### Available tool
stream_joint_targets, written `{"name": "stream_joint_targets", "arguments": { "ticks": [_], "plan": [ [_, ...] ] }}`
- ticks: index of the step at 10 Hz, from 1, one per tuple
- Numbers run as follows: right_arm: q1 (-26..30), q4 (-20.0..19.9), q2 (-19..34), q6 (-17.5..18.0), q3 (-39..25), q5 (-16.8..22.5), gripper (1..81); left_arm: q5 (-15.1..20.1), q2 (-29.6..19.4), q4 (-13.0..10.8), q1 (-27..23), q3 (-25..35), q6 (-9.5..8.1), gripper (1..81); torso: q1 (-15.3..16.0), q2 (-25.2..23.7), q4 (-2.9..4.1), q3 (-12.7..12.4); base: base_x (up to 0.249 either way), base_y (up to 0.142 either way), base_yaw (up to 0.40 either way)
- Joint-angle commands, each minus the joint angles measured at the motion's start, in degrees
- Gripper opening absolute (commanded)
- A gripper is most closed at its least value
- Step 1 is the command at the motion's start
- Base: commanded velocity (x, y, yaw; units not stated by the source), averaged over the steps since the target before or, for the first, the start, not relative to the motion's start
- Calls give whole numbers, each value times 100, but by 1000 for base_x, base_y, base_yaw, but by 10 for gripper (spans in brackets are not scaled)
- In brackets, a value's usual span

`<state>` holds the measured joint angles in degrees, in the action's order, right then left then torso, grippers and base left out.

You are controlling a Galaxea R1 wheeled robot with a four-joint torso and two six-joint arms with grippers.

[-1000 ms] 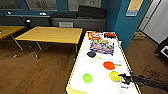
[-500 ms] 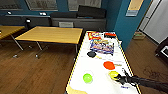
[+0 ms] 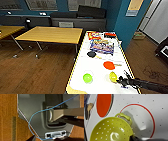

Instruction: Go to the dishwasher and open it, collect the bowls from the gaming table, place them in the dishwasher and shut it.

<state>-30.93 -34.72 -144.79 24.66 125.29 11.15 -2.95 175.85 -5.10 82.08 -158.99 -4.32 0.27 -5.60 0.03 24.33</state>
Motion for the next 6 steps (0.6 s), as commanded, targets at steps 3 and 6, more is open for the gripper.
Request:
{"name": "stream_joint_targets", "arguments": {
  "ticks": [3,6],
  "plan": [
    [1101,-70,1962,-32,-1934,247,10,392,56,35,-82,34,18,811,0,0,0,0,0,0,0],
    [1373,435,3432,-67,-3228,646,10,322,65,26,-82,52,19,811,0,0,0,0,0,0,0]
  ]
}}
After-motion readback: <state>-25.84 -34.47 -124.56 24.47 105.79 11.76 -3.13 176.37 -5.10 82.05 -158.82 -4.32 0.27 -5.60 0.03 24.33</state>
